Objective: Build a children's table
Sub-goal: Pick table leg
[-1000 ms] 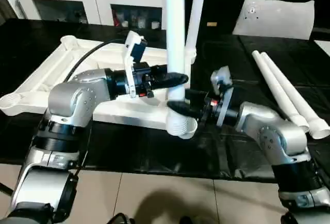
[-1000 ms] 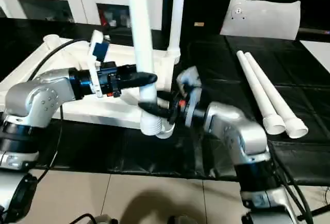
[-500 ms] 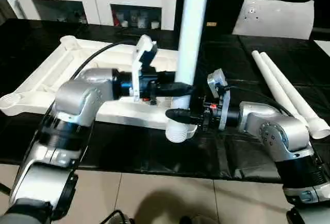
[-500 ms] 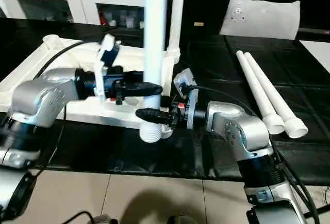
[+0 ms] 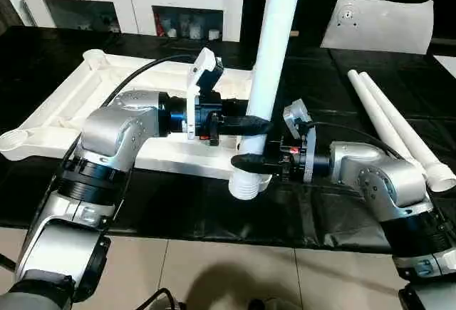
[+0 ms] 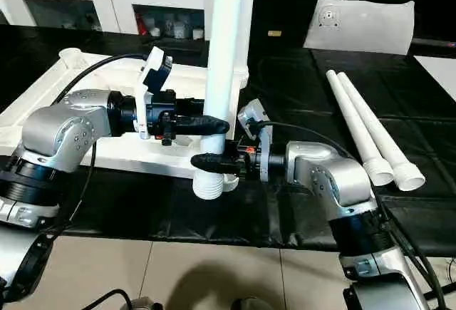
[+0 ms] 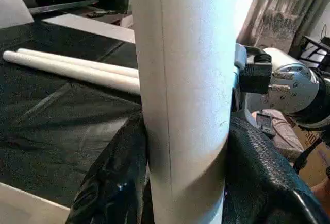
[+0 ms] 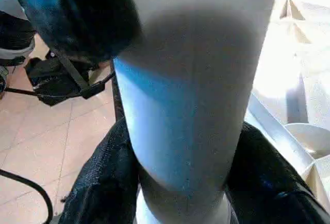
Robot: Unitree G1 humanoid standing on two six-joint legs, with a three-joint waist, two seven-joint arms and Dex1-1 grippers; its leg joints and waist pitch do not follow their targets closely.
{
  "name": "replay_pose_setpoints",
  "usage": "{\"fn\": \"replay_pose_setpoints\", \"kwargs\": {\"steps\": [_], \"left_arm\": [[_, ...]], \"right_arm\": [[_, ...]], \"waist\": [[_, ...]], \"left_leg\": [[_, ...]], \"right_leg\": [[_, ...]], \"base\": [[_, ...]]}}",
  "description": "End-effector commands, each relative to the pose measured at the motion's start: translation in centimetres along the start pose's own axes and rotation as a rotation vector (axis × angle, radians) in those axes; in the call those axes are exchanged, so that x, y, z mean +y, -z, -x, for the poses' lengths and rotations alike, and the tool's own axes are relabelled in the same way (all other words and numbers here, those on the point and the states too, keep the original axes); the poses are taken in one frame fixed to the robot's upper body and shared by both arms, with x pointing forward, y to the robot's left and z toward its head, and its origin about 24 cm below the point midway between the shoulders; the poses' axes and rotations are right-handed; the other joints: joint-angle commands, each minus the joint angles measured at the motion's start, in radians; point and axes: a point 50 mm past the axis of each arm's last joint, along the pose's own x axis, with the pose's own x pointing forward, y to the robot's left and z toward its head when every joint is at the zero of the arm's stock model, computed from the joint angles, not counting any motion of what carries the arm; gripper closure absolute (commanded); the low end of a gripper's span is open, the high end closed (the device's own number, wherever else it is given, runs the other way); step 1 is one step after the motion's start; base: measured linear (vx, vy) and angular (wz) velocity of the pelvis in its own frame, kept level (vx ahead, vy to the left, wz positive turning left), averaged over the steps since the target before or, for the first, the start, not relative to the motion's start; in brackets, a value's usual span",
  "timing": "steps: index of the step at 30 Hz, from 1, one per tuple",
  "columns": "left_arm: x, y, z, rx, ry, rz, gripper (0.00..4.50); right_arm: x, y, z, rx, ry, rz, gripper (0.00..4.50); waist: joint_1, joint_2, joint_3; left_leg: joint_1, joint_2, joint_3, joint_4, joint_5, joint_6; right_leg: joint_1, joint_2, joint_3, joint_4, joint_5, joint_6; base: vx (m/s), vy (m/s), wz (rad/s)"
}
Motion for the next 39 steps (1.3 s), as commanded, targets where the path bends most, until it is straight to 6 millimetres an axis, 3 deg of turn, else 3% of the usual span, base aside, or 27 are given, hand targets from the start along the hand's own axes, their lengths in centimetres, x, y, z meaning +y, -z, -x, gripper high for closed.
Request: {"fn": "replay_pose_setpoints", "kwargs": {"steps": [1, 5, 8, 12, 18, 19, 21, 23, 30, 32, 33, 34, 35, 36, 37, 39], "left_arm": [[-0.1, -1.3, -0.4, -0.007, 0.010, -0.065, 2.64], [-0.1, -1.4, -0.5, -0.008, 0.018, -0.070, 2.64], [-0.2, -1.4, -0.6, -0.008, 0.029, -0.073, 2.64], [-0.3, -1.4, -0.6, -0.004, 0.048, -0.075, 2.64], [-0.4, -1.4, -0.6, 0.000, 0.062, -0.078, 2.64], [-0.4, -1.4, -0.6, 0.000, 0.064, -0.079, 2.64], [-0.4, -1.4, -0.6, 0.003, 0.068, -0.082, 2.64], [-0.4, -1.4, -0.6, 0.004, 0.070, -0.083, 2.64], [-0.4, -1.5, -0.7, 0.011, 0.070, -0.103, 2.64], [-0.5, -1.4, -0.7, 0.039, 0.069, -0.119, 2.64], [-0.7, -1.5, -0.8, 0.039, 0.081, -0.120, 2.64], [-0.9, -1.7, -0.9, 0.020, 0.098, -0.101, 2.64], [-1.0, -1.9, -1.0, 0.004, 0.110, -0.087, 2.29], [-1.0, -2.0, -1.1, -0.007, 0.115, -0.079, 1.94], [-1.0, -2.0, -1.1, -0.007, 0.115, -0.079, 1.94], [-1.1, -2.6, -1.4, -0.080, 0.124, -0.038, 1.92]], "right_arm": [[0.1, -0.3, -0.3, -0.001, -0.023, 0.013, 2.60], [0.0, -0.4, -0.3, -0.007, -0.012, 0.016, 2.60], [-0.1, -0.4, -0.3, -0.012, 0.000, 0.001, 1.91], [-0.2, -0.3, -0.3, -0.008, 0.011, 0.006, 1.82], [-0.1, -0.4, -0.3, -0.014, -0.007, -0.005, 1.82], [-0.1, -0.4, -0.3, -0.012, -0.013, -0.006, 2.10], [-0.1, -0.3, -0.2, -0.009, -0.016, -0.007, 2.10], [-0.1, -0.3, -0.2, -0.009, -0.018, -0.008, 2.39], [0.0, -0.2, -0.3, -0.008, -0.029, -0.010, 2.52], [0.0, -0.1, -0.4, -0.010, -0.029, -0.010, 2.52], [-0.1, -0.1, -0.5, -0.011, -0.028, -0.010, 2.53], [-0.1, 0.0, -0.5, -0.013, -0.022, -0.008, 2.53], [-0.1, 0.0, -0.5, -0.014, -0.017, -0.006, 2.53], [-0.2, 0.0, -0.5, -0.018, -0.002, 0.001, 2.53], [-0.2, 0.0, -0.5, -0.018, -0.002, 0.001, 2.53], [-0.3, -0.2, -0.5, -0.040, 0.027, -0.004, 2.54]], "waist": [[0.004, -0.006, -0.082], [0.004, -0.006, -0.083], [0.004, -0.004, -0.082], [0.004, -0.001, -0.082], [0.004, -0.001, -0.083], [0.004, -0.002, -0.083], [0.004, -0.003, -0.083], [0.004, -0.002, -0.083], [0.005, -0.002, -0.083], [0.006, 0.007, -0.083], [0.004, 0.003, -0.084], [0.007, 0.023, -0.083], [0.004, 0.012, -0.084], [0.004, 0.016, -0.085], [0.004, 0.014, -0.084], [0.004, 0.029, -0.084]], "left_leg": [[0.002, 0.024, -0.003, -0.070, -0.126, 0.014], [0.001, 0.024, -0.003, -0.070, -0.122, 0.014], [0.003, 0.024, -0.004, -0.070, -0.130, 0.014], [0.004, 0.024, -0.003, -0.071, -0.136, 0.011], [0.003, 0.025, -0.004, -0.071, -0.134, 0.011], [0.003, 0.025, -0.004, -0.071, -0.136, 0.011], [0.003, 0.025, -0.004, -0.071, -0.137, 0.012], [0.003, 0.025, -0.004, -0.071, -0.134, 0.012], [0.003, 0.024, -0.004, -0.070, -0.133, 0.012], [0.004, 0.025, -0.006, -0.071, -0.133, 0.010], [0.004, 0.025, -0.005, -0.071, -0.133, 0.011], [0.005, 0.025, -0.007, -0.071, -0.136, 0.004], [0.006, 0.025, -0.005, -0.071, -0.143, 0.006], [0.005, 0.024, -0.005, -0.070, -0.143, 0.005], [0.004, 0.023, -0.005, -0.070, -0.146, 0.006], [0.006, 0.023, -0.006, -0.069, -0.157, -0.002]], "right_leg": [[0.065, -0.071, 0.044, -0.081, -0.386, -0.125], [0.067, -0.071, 0.044, -0.079, -0.374, -0.131], [0.066, -0.071, 0.044, -0.081, -0.380, -0.134], [0.065, -0.072, 0.044, -0.083, -0.385, -0.136], [0.068, -0.071, 0.044, -0.078, -0.351, -0.150], [0.068, -0.072, 0.044, -0.079, -0.355, -0.151], [0.068, -0.072, 0.044, -0.079, -0.360, -0.149], [0.068, -0.072, 0.044, -0.079, -0.359, -0.149], [0.068, -0.072, 0.044, -0.079, -0.362, -0.148], [0.068, -0.072, 0.045, -0.078, -0.358, -0.148], [0.068, -0.071, 0.045, -0.079, -0.348, -0.150], [0.067, -0.072, 0.045, -0.074, -0.340, -0.158], [0.068, -0.069, 0.044, -0.078, -0.325, -0.165], [0.070, -0.069, 0.044, -0.075, -0.317, -0.171], [0.070, -0.069, 0.043, -0.077, -0.319, -0.173], [0.070, -0.069, 0.042, -0.077, -0.321, -0.182]], "base": [[0.000, 0.000, 0.00], [0.000, 0.000, 0.00], [0.000, 0.000, 0.00], [0.000, 0.000, 0.00], [0.000, 0.000, 0.00], [0.000, 0.000, 0.00], [0.000, 0.000, 0.00], [0.000, 0.000, 0.00], [0.000, 0.000, 0.00], [0.000, 0.000, 0.00], [0.000, 0.000, 0.00], [0.000, 0.000, 0.00], [0.000, 0.000, 0.00], [0.000, 0.000, 0.00], [0.000, 0.000, 0.00], [0.000, 0.000, 0.00]]}}
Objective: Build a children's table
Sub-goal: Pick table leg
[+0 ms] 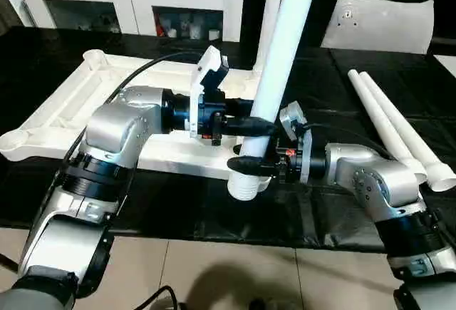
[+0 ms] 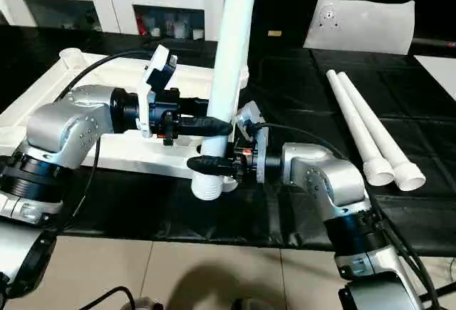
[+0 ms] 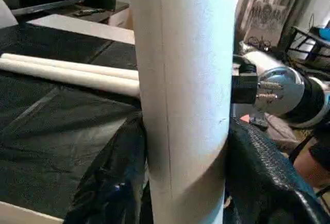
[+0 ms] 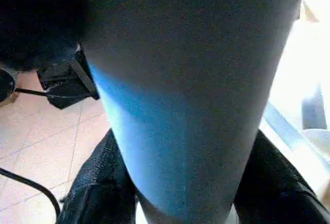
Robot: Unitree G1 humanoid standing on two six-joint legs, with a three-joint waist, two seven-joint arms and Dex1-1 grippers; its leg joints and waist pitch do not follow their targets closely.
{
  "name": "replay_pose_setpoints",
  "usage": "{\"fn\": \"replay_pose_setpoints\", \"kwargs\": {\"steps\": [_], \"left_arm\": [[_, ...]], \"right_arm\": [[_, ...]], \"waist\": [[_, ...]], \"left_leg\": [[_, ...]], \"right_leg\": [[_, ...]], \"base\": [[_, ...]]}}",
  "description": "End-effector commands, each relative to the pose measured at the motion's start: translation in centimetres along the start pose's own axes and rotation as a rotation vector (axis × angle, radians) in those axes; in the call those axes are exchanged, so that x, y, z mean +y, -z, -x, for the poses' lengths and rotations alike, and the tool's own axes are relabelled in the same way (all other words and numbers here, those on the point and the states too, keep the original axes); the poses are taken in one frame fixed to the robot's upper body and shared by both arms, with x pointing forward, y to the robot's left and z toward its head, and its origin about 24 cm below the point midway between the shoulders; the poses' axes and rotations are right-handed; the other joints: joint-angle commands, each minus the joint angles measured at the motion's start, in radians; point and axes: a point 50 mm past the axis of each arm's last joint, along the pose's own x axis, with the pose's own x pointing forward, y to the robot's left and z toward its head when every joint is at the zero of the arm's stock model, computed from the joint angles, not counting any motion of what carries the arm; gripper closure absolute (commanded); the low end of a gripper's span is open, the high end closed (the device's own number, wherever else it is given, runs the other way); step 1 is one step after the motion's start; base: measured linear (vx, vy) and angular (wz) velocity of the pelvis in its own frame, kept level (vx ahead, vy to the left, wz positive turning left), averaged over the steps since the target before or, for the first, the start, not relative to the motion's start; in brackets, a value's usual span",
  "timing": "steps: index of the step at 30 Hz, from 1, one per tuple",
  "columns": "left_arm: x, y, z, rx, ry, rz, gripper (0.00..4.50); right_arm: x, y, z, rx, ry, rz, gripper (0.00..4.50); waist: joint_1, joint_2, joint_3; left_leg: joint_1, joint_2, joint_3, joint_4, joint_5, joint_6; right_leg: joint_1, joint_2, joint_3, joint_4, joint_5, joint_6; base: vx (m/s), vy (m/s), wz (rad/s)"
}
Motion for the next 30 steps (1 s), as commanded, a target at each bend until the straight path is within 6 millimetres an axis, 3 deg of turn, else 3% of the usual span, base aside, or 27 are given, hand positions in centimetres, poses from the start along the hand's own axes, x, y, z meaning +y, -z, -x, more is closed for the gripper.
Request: {"fn": "replay_pose_setpoints", "kwargs": {"steps": [1, 5, 7, 9, 11, 15, 16, 17, 18, 19, 20, 21, 22, 23, 24, 25, 27, 28, 30], "left_arm": [[-0.8, -2.2, -0.9, -0.089, 0.076, -0.024, 1.71], [-1.1, -2.7, -1.2, -0.168, 0.102, 0.006, 1.44], [-1.1, -3.2, -1.3, -0.243, 0.087, 0.045, 1.19], [-1.1, -3.4, -1.2, -0.283, 0.076, 0.071, 1.10], [-1.0, -3.6, -1.2, -0.323, 0.062, 0.090, 0.76], [-0.8, -4.0, -0.9, -0.412, 0.025, 0.117, 0.57], [0.4, -3.6, -0.1, -0.464, -0.115, 0.112, 0.47], [0.8, -3.3, 0.3, -0.459, -0.169, 0.099, 0.36], [1.2, -2.9, 0.6, -0.449, -0.227, 0.083, 0.30], [1.6, -2.1, 1.1, -0.389, -0.299, 0.049, 0.30], [2.0, -1.4, 1.5, -0.324, -0.358, 0.016, 0.28], [2.2, -0.8, 1.8, -0.277, -0.396, -0.007, 0.28], [2.5, -0.2, 2.3, -0.227, -0.429, -0.033, 0.28], [2.8, 1.5, 3.4, -0.088, -0.471, -0.097, 0.28], [2.8, 1.5, 3.4, -0.088, -0.471, -0.097, 0.28], [2.8, 2.9, 4.3, 0.036, -0.468, -0.150, 0.28], [2.8, 3.4, 4.6, 0.082, -0.459, -0.170, 0.28], [2.6, 4.8, 5.1, 0.206, -0.432, -0.211, 0.28], [2.5, 6.2, 5.5, 0.305, -0.404, -0.247, 0.44]], "right_arm": [[-0.4, -0.5, 0.2, -0.027, 0.068, 0.007, 2.55], [-0.6, -0.6, 0.0, -0.089, 0.132, 0.038, 2.55], [-0.6, -0.1, -0.2, -0.075, 0.170, 0.036, 2.55], [-0.6, 0.2, -0.3, -0.071, 0.174, 0.026, 2.55], [-0.6, 0.2, -0.4, -0.078, 0.179, 0.024, 2.56], [-0.6, 0.2, -0.5, -0.120, 0.206, 0.013, 2.56], [-1.0, 0.0, -0.6, -0.182, 0.289, -0.001, 2.56], [-1.3, 0.0, -0.5, -0.200, 0.323, -0.004, 2.56], [-1.5, -0.1, -0.5, -0.220, 0.360, -0.008, 2.56], [-1.8, -0.1, -0.3, -0.244, 0.409, -0.019, 2.56], [-2.1, -0.1, 0.0, -0.262, 0.452, -0.030, 2.57], [-2.3, -0.1, 0.2, -0.273, 0.479, -0.036, 2.57], [-2.5, -0.1, 0.4, -0.275, 0.509, -0.027, 2.58], [-3.1, 0.0, 1.0, -0.269, 0.604, 0.008, 2.58], [-3.1, 0.0, 1.0, -0.269, 0.604, 0.008, 2.58], [-3.5, 0.1, 1.6, -0.274, 0.671, 0.030, 2.59], [-3.6, 0.1, 1.8, -0.282, 0.685, 0.034, 2.59], [-3.7, 0.3, 2.2, -0.274, 0.720, 0.036, 2.59], [-3.6, 0.5, 2.3, -0.264, 0.758, 0.048, 2.59]], "waist": [[0.002, 0.017, -0.084], [0.004, 0.016, -0.086], [0.004, 0.029, -0.084], [0.003, 0.024, -0.085], [0.003, 0.026, -0.085], [0.003, 0.026, -0.084], [0.001, 0.010, -0.084], [0.001, 0.020, -0.083], [0.000, 0.018, -0.084], [-0.003, 0.022, -0.083], [-0.007, 0.015, -0.083], [-0.006, 0.020, -0.083], [-0.008, 0.034, -0.083], [-0.013, 0.022, -0.083], [-0.011, 0.026, -0.084], [-0.014, 0.018, -0.086], [-0.011, 0.027, -0.088], [-0.013, 0.024, -0.090], [-0.012, 0.018, -0.087]], "left_leg": [[0.005, 0.022, -0.004, -0.069, -0.166, -0.003], [0.003, 0.020, -0.006, -0.069, -0.163, 0.000], [0.006, 0.021, -0.007, -0.069, -0.173, -0.004], [0.004, 0.018, -0.006, -0.069, -0.175, -0.001], [0.005, 0.018, -0.007, -0.069, -0.178, 0.006], [0.002, 0.016, -0.006, -0.068, -0.167, 0.016], [0.001, 0.016, -0.004, -0.068, -0.164, 0.022], [0.000, 0.016, -0.006, -0.068, -0.162, 0.016], [-0.002, 0.015, -0.007, -0.069, -0.161, 0.018], [0.003, 0.014, -0.006, -0.069, -0.168, 0.012], [0.003, 0.016, -0.006, -0.072, -0.171, 0.012], [0.003, 0.017, -0.011, -0.075, -0.166, 0.011], [0.006, 0.017, -0.010, -0.075, -0.167, 0.004], [0.007, 0.017, -0.009, -0.077, -0.170, 0.001], [0.007, 0.017, -0.011, -0.078, -0.167, -0.002], [0.007, 0.017, -0.007, -0.076, -0.157, -0.005], [0.008, 0.022, -0.009, -0.078, -0.144, -0.008], [0.007, 0.022, -0.007, -0.077, -0.132, -0.006], [0.006, 0.024, -0.006, -0.079, -0.136, -0.002]], "right_leg": [[0.070, -0.068, 0.042, -0.080, -0.322, -0.182], [0.071, -0.068, 0.040, -0.081, -0.333, -0.177], [0.069, -0.065, 0.039, -0.079, -0.326, -0.179], [0.073, -0.064, 0.039, -0.081, -0.324, -0.182], [0.073, -0.063, 0.037, -0.084, -0.321, -0.184], [0.073, -0.063, 0.037, -0.086, -0.336, -0.174], [0.073, -0.062, 0.037, -0.089, -0.351, -0.165], [0.071, -0.066, 0.036, -0.089, -0.374, -0.157], [0.072, -0.066, 0.035, -0.094, -0.390, -0.143], [0.067, -0.064, 0.035, -0.095, -0.417, -0.122], [0.065, -0.063, 0.036, -0.097, -0.433, -0.101], [0.065, -0.064, 0.036, -0.095, -0.435, -0.090], [0.063, -0.063, 0.037, -0.093, -0.432, -0.081], [0.059, -0.060, 0.038, -0.097, -0.434, -0.068], [0.060, -0.062, 0.038, -0.093, -0.431, -0.065], [0.060, -0.063, 0.041, -0.093, -0.408, -0.072], [0.059, -0.066, 0.045, -0.081, -0.353, -0.095], [0.060, -0.064, 0.046, -0.075, -0.297, -0.120], [0.060, -0.066, 0.048, -0.072, -0.276, -0.139]], "base": [[0.000, 0.000, 0.00], [0.000, 0.000, 0.00], [0.000, 0.000, 0.00], [0.000, 0.000, 0.00], [0.000, 0.000, 0.00], [0.000, 0.000, 0.00], [0.000, 0.000, 0.00], [0.000, 0.000, 0.00], [0.000, 0.000, 0.00], [0.000, 0.000, 0.00], [0.000, 0.000, 0.00], [0.000, 0.000, 0.00], [0.000, 0.000, 0.00], [0.000, 0.000, 0.00], [0.000, 0.000, 0.00], [0.000, 0.000, 0.00], [0.000, 0.000, 0.00], [0.000, 0.000, 0.00], [0.000, 0.000, 0.00]]}}
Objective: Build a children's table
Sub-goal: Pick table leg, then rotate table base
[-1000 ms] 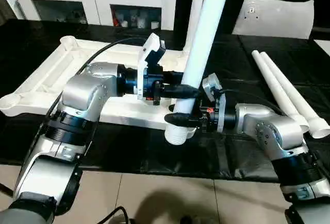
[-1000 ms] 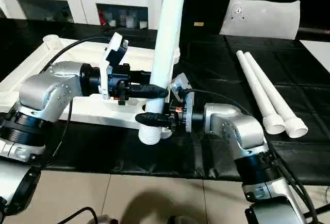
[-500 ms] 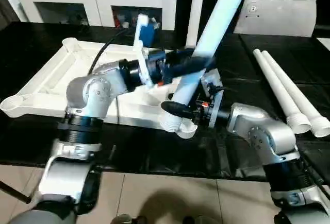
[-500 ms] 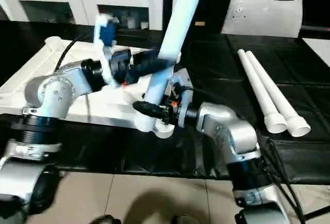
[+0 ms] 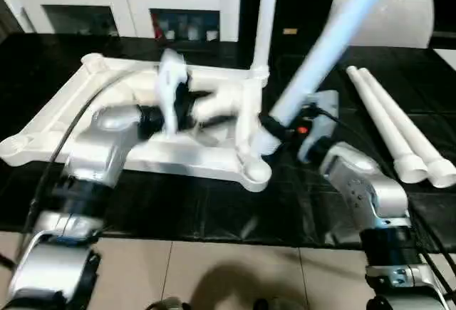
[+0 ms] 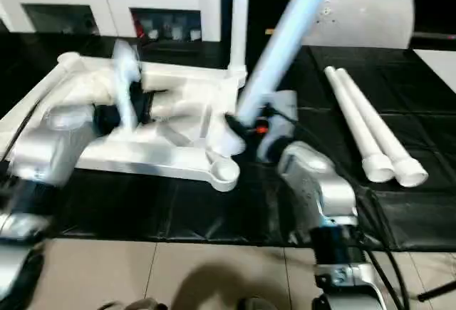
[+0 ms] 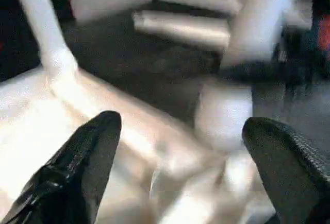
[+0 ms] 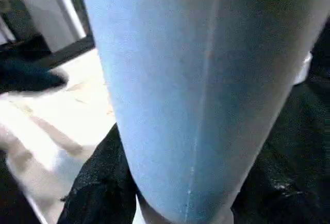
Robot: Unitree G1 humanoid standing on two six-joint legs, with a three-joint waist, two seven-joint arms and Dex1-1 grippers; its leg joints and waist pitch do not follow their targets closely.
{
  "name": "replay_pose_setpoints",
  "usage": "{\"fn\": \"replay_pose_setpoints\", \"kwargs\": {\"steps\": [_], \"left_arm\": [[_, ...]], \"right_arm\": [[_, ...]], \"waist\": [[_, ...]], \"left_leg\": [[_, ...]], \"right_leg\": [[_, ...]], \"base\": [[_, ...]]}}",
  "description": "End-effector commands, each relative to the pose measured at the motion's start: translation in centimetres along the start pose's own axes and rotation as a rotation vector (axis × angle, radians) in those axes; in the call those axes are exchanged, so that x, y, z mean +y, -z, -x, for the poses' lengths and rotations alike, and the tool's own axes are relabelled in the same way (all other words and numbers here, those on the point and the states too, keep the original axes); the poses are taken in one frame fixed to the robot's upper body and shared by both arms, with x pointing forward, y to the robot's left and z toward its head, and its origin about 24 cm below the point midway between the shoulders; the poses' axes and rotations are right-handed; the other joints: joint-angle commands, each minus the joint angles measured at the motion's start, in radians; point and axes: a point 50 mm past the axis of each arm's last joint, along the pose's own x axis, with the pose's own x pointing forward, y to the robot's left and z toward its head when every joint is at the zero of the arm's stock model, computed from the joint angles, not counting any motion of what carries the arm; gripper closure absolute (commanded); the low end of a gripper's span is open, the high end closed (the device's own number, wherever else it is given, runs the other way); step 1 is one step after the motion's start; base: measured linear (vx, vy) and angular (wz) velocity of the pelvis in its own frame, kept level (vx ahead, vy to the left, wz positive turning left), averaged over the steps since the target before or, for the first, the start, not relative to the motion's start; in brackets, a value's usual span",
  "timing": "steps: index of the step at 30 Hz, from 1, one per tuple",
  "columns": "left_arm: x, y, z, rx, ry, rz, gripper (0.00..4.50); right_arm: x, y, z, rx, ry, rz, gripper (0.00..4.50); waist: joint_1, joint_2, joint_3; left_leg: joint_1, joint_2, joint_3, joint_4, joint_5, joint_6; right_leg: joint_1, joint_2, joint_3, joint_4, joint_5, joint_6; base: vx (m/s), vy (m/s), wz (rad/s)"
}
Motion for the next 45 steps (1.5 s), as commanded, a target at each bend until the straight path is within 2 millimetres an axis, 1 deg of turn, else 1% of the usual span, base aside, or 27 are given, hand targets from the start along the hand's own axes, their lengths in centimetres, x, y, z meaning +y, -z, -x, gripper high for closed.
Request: {"fn": "replay_pose_setpoints", "kwargs": {"steps": [1, 3, 4, 5, 6, 7, 9, 10, 14, 15, 16, 18, 19, 22, 24, 25, 28, 29, 30, 31, 32, 34, 35, 36, 39, 42, 45], "left_arm": [[-0.5, 1.3, -0.1, 0.103, 0.066, -0.104, 0.54], [-0.7, 2.3, 0.0, 0.133, 0.102, -0.125, 0.63], [-0.8, 2.8, 0.0, 0.143, 0.129, -0.134, 0.66], [-0.8, 2.8, 0.0, 0.143, 0.129, -0.134, 0.66], [-1.0, 3.6, -0.1, 0.178, 0.182, -0.159, 0.92], [-1.1, 4.1, -0.2, 0.198, 0.203, -0.177, 1.01], [-1.1, 4.5, -0.3, 0.223, 0.229, -0.195, 1.07], [-1.0, 4.7, -0.4, 0.229, 0.246, -0.196, 1.36], [-0.9, 4.9, -0.8, 0.229, 0.281, -0.180, 1.54], [-0.8, 4.9, -0.8, 0.230, 0.282, -0.183, 1.64], [-0.7, 5.0, -0.9, 0.240, 0.287, -0.193, 1.86], [-0.2, 5.0, -1.2, 0.245, 0.273, -0.212, 1.94], [-0.1, 4.9, -1.3, 0.238, 0.270, -0.205, 1.98], [0.1, 4.9, -1.4, 0.245, 0.289, -0.192, 2.33], [0.1, 4.8, -1.5, 0.252, 0.295, -0.190, 2.49], [0.2, 4.8, -1.5, 0.264, 0.303, -0.193, 2.49], [0.4, 4.9, -1.6, 0.279, 0.311, -0.200, 2.87], [0.5, 5.0, -1.6, 0.291, 0.317, -0.203, 2.95], [0.5, 5.0, -1.6, 0.295, 0.319, -0.204, 2.95], [0.5, 5.1, -1.5, 0.306, 0.327, -0.205, 3.16], [0.5, 5.1, -1.5, 0.306, 0.327, -0.205, 3.24], [0.5, 5.4, -1.4, 0.334, 0.340, -0.219, 3.35], [0.5, 5.4, -1.4, 0.337, 0.341, -0.221, 3.35], [0.5, 5.5, -1.4, 0.345, 0.342, -0.223, 3.57], [0.6, 5.6, -1.4, 0.355, 0.342, -0.226, 3.76], [0.7, 5.8, -1.3, 0.388, 0.344, -0.245, 4.09], [0.7, 5.9, -1.3, 0.399, 0.337, -0.236, 4.21]], "right_arm": [[-0.2, 0.0, 0.4, -0.014, 0.059, 0.038, 2.59], [0.1, 0.2, 0.5, -0.017, 0.072, 0.059, 2.59], [0.2, 0.4, 0.6, -0.012, 0.076, 0.053, 2.59], [0.2, 0.4, 0.6, -0.012, 0.076, 0.053, 2.59], [0.4, 0.8, 0.8, 0.000, 0.043, 0.048, 2.59], [0.6, 1.0, 1.0, 0.005, 0.011, 0.040, 2.59], [0.8, 1.0, 1.2, -0.002, -0.022, 0.026, 2.59], [0.9, 1.0, 1.4, -0.013, -0.029, 0.019, 2.59], [1.2, 1.3, 1.7, 0.001, -0.053, 0.017, 2.59], [1.3, 1.3, 1.7, 0.001, -0.056, 0.016, 2.59], [1.4, 1.3, 1.8, 0.005, -0.072, 0.012, 2.59], [1.7, 1.4, 2.0, 0.015, -0.099, 0.011, 2.59], [1.7, 1.5, 2.1, 0.019, -0.105, 0.011, 2.59], [1.9, 1.6, 2.2, 0.026, -0.120, 0.008, 2.59], [1.9, 1.7, 2.3, 0.030, -0.127, 0.008, 2.59], [2.0, 1.7, 2.3, 0.035, -0.134, 0.006, 2.59], [2.1, 1.8, 2.4, 0.041, -0.145, 0.004, 2.59], [2.1, 1.8, 2.4, 0.043, -0.150, 0.005, 2.59], [2.1, 1.8, 2.4, 0.044, -0.152, 0.005, 2.59], [2.1, 1.8, 2.5, 0.048, -0.159, 0.007, 2.59], [2.1, 1.8, 2.5, 0.048, -0.159, 0.007, 2.59], [2.2, 1.8, 2.6, 0.051, -0.164, 0.007, 2.59], [2.2, 1.8, 2.6, 0.051, -0.165, 0.007, 2.59], [2.2, 1.8, 2.6, 0.053, -0.168, 0.007, 2.59], [2.2, 1.9, 2.7, 0.057, -0.174, 0.007, 2.59], [2.3, 1.9, 2.7, 0.065, -0.186, 0.008, 2.59], [2.4, 1.9, 2.7, 0.066, -0.191, 0.008, 2.59]], "waist": [[-0.003, 0.000, -0.083], [-0.002, 0.001, -0.081], [-0.003, 0.006, -0.080], [-0.005, 0.003, -0.081], [-0.004, 0.003, -0.080], [-0.005, 0.001, -0.078], [-0.006, 0.005, -0.076], [-0.007, 0.004, -0.077], [-0.008, 0.003, -0.077], [-0.008, 0.002, -0.076], [-0.007, 0.006, -0.076], [-0.007, 0.002, -0.078], [-0.005, 0.006, -0.080], [-0.006, 0.003, -0.078], [-0.004, 0.002, -0.078], [-0.005, 0.007, -0.077], [-0.004, 0.003, -0.078], [-0.004, 0.007, -0.078], [-0.004, 0.006, -0.077], [-0.003, 0.011, -0.078], [-0.003, 0.007, -0.078], [-0.002, 0.007, -0.079], [-0.001, 0.010, -0.078], [-0.001, 0.009, -0.078], [0.001, 0.010, -0.077], [-0.001, 0.007, -0.076], [0.000, 0.006, -0.075]], "left_leg": [[0.007, 0.023, -0.003, -0.079, -0.143, -0.004], [0.008, 0.021, -0.002, -0.080, -0.152, -0.009], [0.008, 0.020, -0.002, -0.081, -0.164, -0.013], [0.008, 0.021, -0.003, -0.081, -0.176, -0.017], [0.009, 0.021, -0.003, -0.082, -0.182, -0.015], [0.008, 0.020, -0.004, -0.083, -0.202, -0.009], [0.010, 0.020, -0.005, -0.083, -0.216, -0.007], [0.011, 0.021, -0.005, -0.083, -0.220, -0.008], [0.013, 0.024, -0.007, -0.084, -0.220, -0.012], [0.013, 0.022, -0.005, -0.083, -0.224, -0.008], [0.013, 0.020, -0.005, -0.083, -0.226, -0.005], [0.009, 0.019, -0.006, -0.082, -0.213, -0.001], [0.010, 0.020, -0.007, -0.082, -0.209, -0.003], [0.010, 0.021, -0.006, -0.082, -0.208, -0.001], [0.012, 0.021, -0.006, -0.082, -0.211, -0.001], [0.011, 0.020, -0.006, -0.081, -0.214, -0.001], [0.013, 0.020, -0.007, -0.081, -0.218, 0.001], [0.013, 0.021, -0.008, -0.082, -0.218, -0.001], [0.012, 0.020, -0.007, -0.082, -0.217, 0.001], [0.013, 0.021, -0.009, -0.082, -0.221, -0.001], [0.014, 0.021, -0.008, -0.082, -0.225, -0.001], [0.014, 0.023, -0.008, -0.083, -0.223, -0.003], [0.013, 0.023, -0.009, -0.083, -0.224, -0.003], [0.014, 0.025, -0.009, -0.084, -0.229, -0.003], [0.015, 0.023, -0.008, -0.083, -0.235, -0.004], [0.014, 0.022, -0.009, -0.084, -0.238, -0.003], [0.016, 0.022, -0.009, -0.084, -0.242, -0.002]], "right_leg": [[0.065, -0.067, 0.050, -0.071, -0.286, -0.138], [0.064, -0.069, 0.051, -0.077, -0.311, -0.132], [0.064, -0.070, 0.051, -0.079, -0.331, -0.128], [0.065, -0.071, 0.051, -0.080, -0.341, -0.124], [0.065, -0.072, 0.051, -0.083, -0.352, -0.122], [0.064, -0.071, 0.050, -0.087, -0.385, -0.109], [0.062, -0.072, 0.050, -0.093, -0.412, -0.101], [0.062, -0.074, 0.050, -0.094, -0.430, -0.094], [0.062, -0.076, 0.050, -0.091, -0.416, -0.115], [0.061, -0.073, 0.050, -0.093, -0.420, -0.115], [0.062, -0.073, 0.050, -0.096, -0.421, -0.113], [0.067, -0.072, 0.049, -0.093, -0.397, -0.114], [0.068, -0.074, 0.050, -0.090, -0.389, -0.117], [0.067, -0.074, 0.050, -0.090, -0.374, -0.138], [0.068, -0.075, 0.050, -0.090, -0.385, -0.137], [0.068, -0.075, 0.050, -0.093, -0.396, -0.133], [0.068, -0.076, 0.049, -0.096, -0.413, -0.128], [0.068, -0.076, 0.050, -0.094, -0.408, -0.131], [0.067, -0.075, 0.049, -0.096, -0.408, -0.130], [0.068, -0.076, 0.049, -0.094, -0.404, -0.133], [0.068, -0.075, 0.049, -0.095, -0.397, -0.138], [0.069, -0.076, 0.050, -0.092, -0.378, -0.148], [0.069, -0.077, 0.050, -0.091, -0.373, -0.151], [0.068, -0.077, 0.050, -0.092, -0.371, -0.155], [0.070, -0.078, 0.050, -0.093, -0.383, -0.155], [0.070, -0.076, 0.049, -0.096, -0.398, -0.145], [0.069, -0.079, 0.049, -0.099, -0.433, -0.137]], "base": [[0.000, 0.000, 0.00], [0.000, 0.000, 0.00], [0.000, 0.000, 0.00], [0.000, 0.000, 0.00], [0.000, 0.000, 0.00], [0.000, 0.000, 0.00], [0.000, 0.000, 0.00], [0.000, 0.000, 0.00], [0.000, 0.000, 0.00], [0.000, 0.000, 0.00], [0.000, 0.000, 0.00], [0.000, 0.000, 0.00], [0.000, 0.000, 0.00], [0.000, 0.000, 0.00], [0.000, 0.000, 0.00], [0.000, 0.000, 0.00], [0.000, 0.000, 0.00], [0.000, 0.000, 0.00], [0.000, 0.000, 0.00], [0.000, 0.000, 0.00], [0.000, 0.000, 0.00], [0.000, 0.000, 0.00], [0.000, 0.000, 0.00], [0.000, 0.000, 0.00], [0.000, 0.000, 0.00], [0.000, 0.000, 0.00], [0.000, 0.000, 0.00]]}}
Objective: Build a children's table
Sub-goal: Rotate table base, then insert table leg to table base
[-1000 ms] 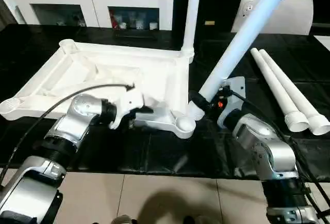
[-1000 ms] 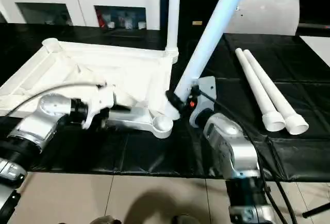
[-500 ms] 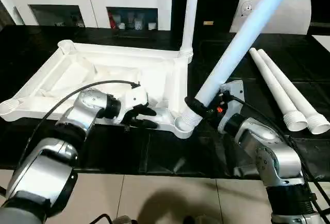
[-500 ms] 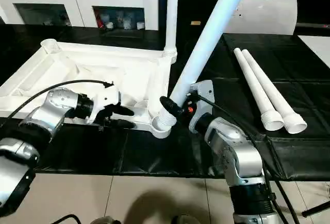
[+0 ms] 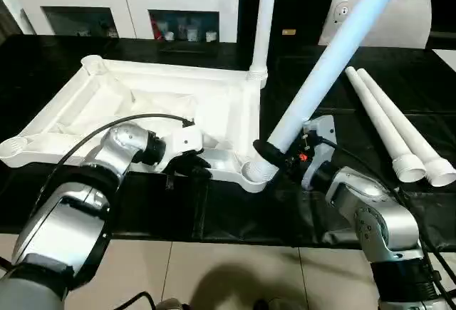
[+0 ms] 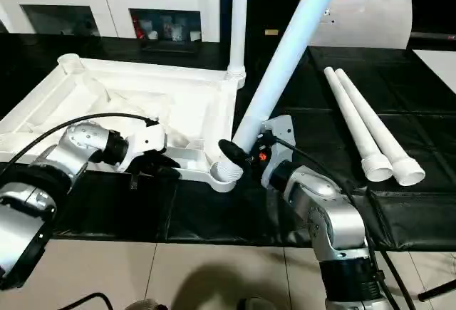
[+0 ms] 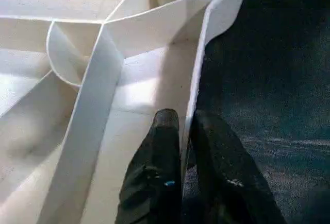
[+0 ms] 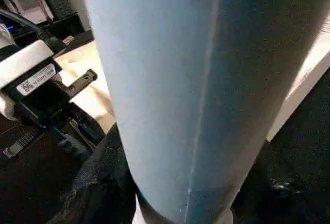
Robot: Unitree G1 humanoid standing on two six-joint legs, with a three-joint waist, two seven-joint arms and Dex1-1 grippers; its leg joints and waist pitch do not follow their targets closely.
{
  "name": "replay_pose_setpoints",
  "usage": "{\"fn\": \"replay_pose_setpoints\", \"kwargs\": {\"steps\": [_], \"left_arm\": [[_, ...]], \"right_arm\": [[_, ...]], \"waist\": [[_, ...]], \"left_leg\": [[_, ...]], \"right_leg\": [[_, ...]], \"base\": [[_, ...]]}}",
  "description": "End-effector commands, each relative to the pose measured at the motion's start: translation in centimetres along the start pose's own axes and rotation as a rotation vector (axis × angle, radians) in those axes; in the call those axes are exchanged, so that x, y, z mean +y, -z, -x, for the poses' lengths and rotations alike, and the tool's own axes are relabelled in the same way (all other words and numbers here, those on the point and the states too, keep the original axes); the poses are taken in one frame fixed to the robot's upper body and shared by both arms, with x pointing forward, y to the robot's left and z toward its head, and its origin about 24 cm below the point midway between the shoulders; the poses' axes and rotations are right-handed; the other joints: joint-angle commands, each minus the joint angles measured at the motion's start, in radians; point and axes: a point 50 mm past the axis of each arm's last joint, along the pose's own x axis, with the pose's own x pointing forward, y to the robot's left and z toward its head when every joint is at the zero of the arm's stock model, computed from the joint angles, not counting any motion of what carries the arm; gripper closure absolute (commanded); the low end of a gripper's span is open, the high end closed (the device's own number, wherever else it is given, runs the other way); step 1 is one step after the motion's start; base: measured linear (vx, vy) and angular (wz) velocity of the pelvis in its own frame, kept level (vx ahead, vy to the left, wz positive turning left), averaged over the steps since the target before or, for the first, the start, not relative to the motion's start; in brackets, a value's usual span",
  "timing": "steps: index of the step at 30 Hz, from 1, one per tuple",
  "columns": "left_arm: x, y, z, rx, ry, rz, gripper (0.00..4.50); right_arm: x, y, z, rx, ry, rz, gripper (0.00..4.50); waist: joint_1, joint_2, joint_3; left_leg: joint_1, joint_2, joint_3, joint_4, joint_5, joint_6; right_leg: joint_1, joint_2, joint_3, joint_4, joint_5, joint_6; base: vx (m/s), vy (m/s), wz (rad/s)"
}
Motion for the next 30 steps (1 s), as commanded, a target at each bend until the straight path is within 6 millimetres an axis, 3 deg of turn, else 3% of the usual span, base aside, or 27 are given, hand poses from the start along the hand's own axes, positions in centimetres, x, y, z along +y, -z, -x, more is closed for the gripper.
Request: {"fn": "replay_pose_setpoints", "kwargs": {"steps": [1, 4, 7, 12, 13, 16, 17, 18, 19, 20, 22, 23, 25, 27, 30], "left_arm": [[0.1, 0.4, 0.0, 0.017, -0.018, 0.055, 4.28], [0.1, 0.5, -0.1, -0.009, -0.025, 0.119, 4.39], [0.1, 0.0, -1.0, -0.153, -0.059, 0.282, 4.47], [-0.4, -0.7, -2.4, -0.248, -0.098, 0.373, 4.50], [-0.9, -0.7, -2.9, -0.245, -0.091, 0.370, 4.50], [-2.0, -0.9, -3.6, -0.253, -0.066, 0.336, 4.50], [-2.0, -0.9, -3.6, -0.253, -0.066, 0.336, 4.50], [-2.5, -0.8, -3.8, -0.236, -0.048, 0.297, 4.50], [-2.7, -0.6, -3.8, -0.212, -0.045, 0.254, 4.50], [-3.1, -0.2, -3.7, -0.161, -0.035, 0.188, 4.50], [-3.4, 0.1, -3.5, -0.118, -0.020, 0.161, 4.50], [-3.6, 0.3, -3.3, -0.104, -0.009, 0.150, 4.50], [-3.7, 0.7, -2.7, -0.056, -0.010, 0.137, 4.50], [-3.7, 0.7, -2.6, -0.049, -0.019, 0.135, 4.50], [-3.7, 0.7, -2.3, -0.054, -0.011, 0.128, 4.50]], "right_arm": [[0.3, -0.5, 0.0, -0.008, -0.024, 0.011, 2.59], [0.3, -0.7, 0.0, -0.011, -0.028, 0.011, 2.59], [0.3, -1.0, 0.1, -0.014, -0.023, 0.031, 2.59], [0.5, -1.7, -0.2, -0.027, -0.017, 0.054, 2.59], [0.5, -1.8, -0.4, -0.026, -0.018, 0.062, 2.59], [0.2, -1.6, -0.9, -0.010, -0.007, 0.097, 2.59], [0.2, -1.6, -0.9, -0.010, -0.007, 0.097, 2.59], [-0.1, -1.5, -1.2, 0.004, 0.008, 0.121, 2.59], [-0.3, -1.5, -1.3, 0.008, 0.016, 0.128, 2.59], [-0.4, -1.5, -1.5, 0.014, 0.014, 0.134, 2.59], [-0.6, -1.6, -1.6, 0.027, 0.010, 0.156, 2.59], [-0.6, -1.6, -1.7, 0.037, 0.005, 0.167, 2.59], [-0.7, -1.3, -1.9, 0.082, -0.026, 0.188, 2.59], [-0.7, -1.2, -1.9, 0.093, -0.036, 0.191, 2.59], [-0.8, -0.5, -1.9, 0.148, -0.068, 0.202, 2.59]], "waist": [[0.003, 0.006, -0.074], [0.003, 0.007, -0.074], [0.002, 0.002, -0.075], [-0.005, -0.003, -0.079], [-0.007, -0.004, -0.079], [-0.009, -0.003, -0.074], [-0.011, -0.009, -0.072], [-0.010, -0.013, -0.072], [-0.013, -0.007, -0.072], [-0.012, -0.009, -0.074], [-0.015, -0.007, -0.073], [-0.014, -0.007, -0.076], [-0.016, -0.008, -0.077], [-0.015, -0.006, -0.079], [-0.013, -0.013, -0.080]], "left_leg": [[0.005, 0.023, -0.011, -0.083, -0.246, -0.001], [0.008, 0.024, -0.010, -0.083, -0.250, -0.001], [0.002, 0.021, -0.010, -0.082, -0.234, 0.004], [-0.002, 0.024, -0.008, -0.077, -0.204, 0.016], [-0.004, 0.026, -0.009, -0.079, -0.195, 0.022], [0.002, 0.017, -0.004, -0.075, -0.205, 0.034], [-0.001, 0.019, -0.006, -0.077, -0.199, 0.033], [0.001, 0.020, -0.005, -0.078, -0.203, 0.033], [0.003, 0.021, -0.007, -0.080, -0.209, 0.032], [0.005, 0.023, -0.006, -0.080, -0.209, 0.030], [0.001, 0.026, -0.008, -0.085, -0.211, 0.029], [0.005, 0.026, -0.006, -0.084, -0.209, 0.028], [-0.003, 0.029, -0.008, -0.087, -0.182, 0.026], [0.001, 0.026, -0.003, -0.083, -0.174, 0.031], [-0.003, 0.025, -0.002, -0.083, -0.153, 0.037]], "right_leg": [[0.061, -0.079, 0.047, -0.099, -0.443, -0.137], [0.059, -0.079, 0.047, -0.099, -0.437, -0.146], [0.066, -0.079, 0.046, -0.096, -0.418, -0.159], [0.070, -0.080, 0.047, -0.086, -0.357, -0.195], [0.069, -0.080, 0.046, -0.086, -0.358, -0.195], [0.060, -0.076, 0.043, -0.107, -0.486, -0.138], [0.059, -0.077, 0.043, -0.108, -0.514, -0.121], [0.055, -0.076, 0.043, -0.112, -0.530, -0.111], [0.053, -0.076, 0.042, -0.113, -0.540, -0.104], [0.052, -0.075, 0.044, -0.111, -0.520, -0.101], [0.056, -0.074, 0.044, -0.105, -0.486, -0.106], [0.055, -0.075, 0.045, -0.103, -0.462, -0.112], [0.061, -0.074, 0.047, -0.091, -0.392, -0.134], [0.060, -0.075, 0.049, -0.090, -0.362, -0.148], [0.066, -0.076, 0.049, -0.087, -0.353, -0.153]], "base": [[0.000, 0.000, 0.00], [0.000, 0.000, 0.00], [0.000, 0.000, 0.00], [0.000, 0.000, 0.00], [0.000, 0.000, 0.00], [0.000, 0.000, 0.00], [0.000, 0.000, 0.00], [0.000, 0.000, 0.00], [0.000, 0.000, 0.00], [0.000, 0.000, 0.00], [0.000, 0.000, 0.00], [0.000, 0.000, 0.00], [0.000, 0.000, 0.00], [0.000, 0.000, 0.00], [0.000, 0.000, 0.00]]}}
